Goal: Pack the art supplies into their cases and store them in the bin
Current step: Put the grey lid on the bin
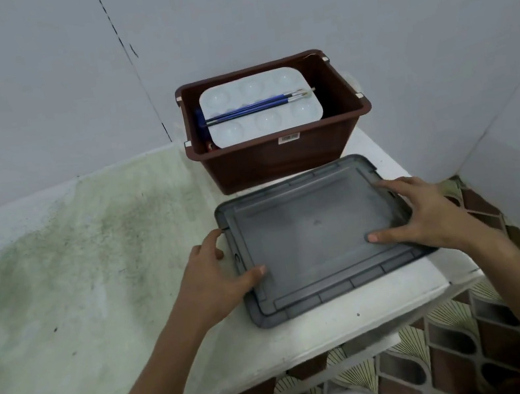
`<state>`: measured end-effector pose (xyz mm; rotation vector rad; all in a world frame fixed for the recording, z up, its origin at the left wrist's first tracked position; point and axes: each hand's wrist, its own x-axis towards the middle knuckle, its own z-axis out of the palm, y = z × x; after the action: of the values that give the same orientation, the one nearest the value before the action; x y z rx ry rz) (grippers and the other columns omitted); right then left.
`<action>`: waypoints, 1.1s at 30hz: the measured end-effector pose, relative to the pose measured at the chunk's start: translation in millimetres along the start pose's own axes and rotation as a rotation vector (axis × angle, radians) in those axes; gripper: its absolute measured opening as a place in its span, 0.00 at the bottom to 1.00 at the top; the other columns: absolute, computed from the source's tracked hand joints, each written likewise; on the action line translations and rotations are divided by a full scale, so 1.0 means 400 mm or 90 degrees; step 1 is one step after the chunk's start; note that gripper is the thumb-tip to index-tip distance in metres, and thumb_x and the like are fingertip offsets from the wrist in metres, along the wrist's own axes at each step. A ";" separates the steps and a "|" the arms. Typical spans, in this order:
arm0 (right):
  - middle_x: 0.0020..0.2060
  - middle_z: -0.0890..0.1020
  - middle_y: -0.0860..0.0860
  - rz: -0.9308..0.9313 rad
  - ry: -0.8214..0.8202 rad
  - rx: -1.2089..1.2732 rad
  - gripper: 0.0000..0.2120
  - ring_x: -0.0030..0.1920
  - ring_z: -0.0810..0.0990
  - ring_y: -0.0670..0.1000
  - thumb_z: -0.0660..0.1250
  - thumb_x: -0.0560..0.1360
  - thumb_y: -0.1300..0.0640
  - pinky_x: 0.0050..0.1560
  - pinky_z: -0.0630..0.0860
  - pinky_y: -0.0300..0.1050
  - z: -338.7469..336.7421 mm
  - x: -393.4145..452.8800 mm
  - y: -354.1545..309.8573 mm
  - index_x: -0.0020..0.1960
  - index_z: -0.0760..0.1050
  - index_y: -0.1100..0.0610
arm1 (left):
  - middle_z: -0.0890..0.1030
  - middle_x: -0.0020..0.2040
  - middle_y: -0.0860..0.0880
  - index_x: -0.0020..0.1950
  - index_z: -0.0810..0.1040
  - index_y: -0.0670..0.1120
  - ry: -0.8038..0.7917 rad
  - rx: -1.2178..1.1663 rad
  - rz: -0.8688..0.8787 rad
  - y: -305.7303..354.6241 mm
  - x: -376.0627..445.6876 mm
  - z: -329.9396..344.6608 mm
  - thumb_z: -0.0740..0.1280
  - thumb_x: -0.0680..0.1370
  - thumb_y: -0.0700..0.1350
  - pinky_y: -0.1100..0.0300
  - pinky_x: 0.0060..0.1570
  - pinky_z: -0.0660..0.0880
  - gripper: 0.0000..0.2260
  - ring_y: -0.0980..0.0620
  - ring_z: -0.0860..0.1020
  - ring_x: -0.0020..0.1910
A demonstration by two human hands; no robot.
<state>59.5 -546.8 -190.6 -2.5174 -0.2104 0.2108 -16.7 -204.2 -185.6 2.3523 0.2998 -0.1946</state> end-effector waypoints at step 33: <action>0.64 0.72 0.51 -0.205 0.255 0.270 0.54 0.58 0.75 0.53 0.82 0.60 0.53 0.55 0.78 0.52 -0.362 0.186 -0.360 0.77 0.55 0.54 | 0.78 0.51 0.47 0.59 0.76 0.46 0.271 -0.188 0.243 0.326 0.182 -0.440 0.81 0.63 0.40 0.57 0.38 0.79 0.27 0.46 0.82 0.42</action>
<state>146.0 -495.7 2.4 -2.0165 -0.3607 -0.3424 98.0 -160.1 9.8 2.0885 0.0680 0.5056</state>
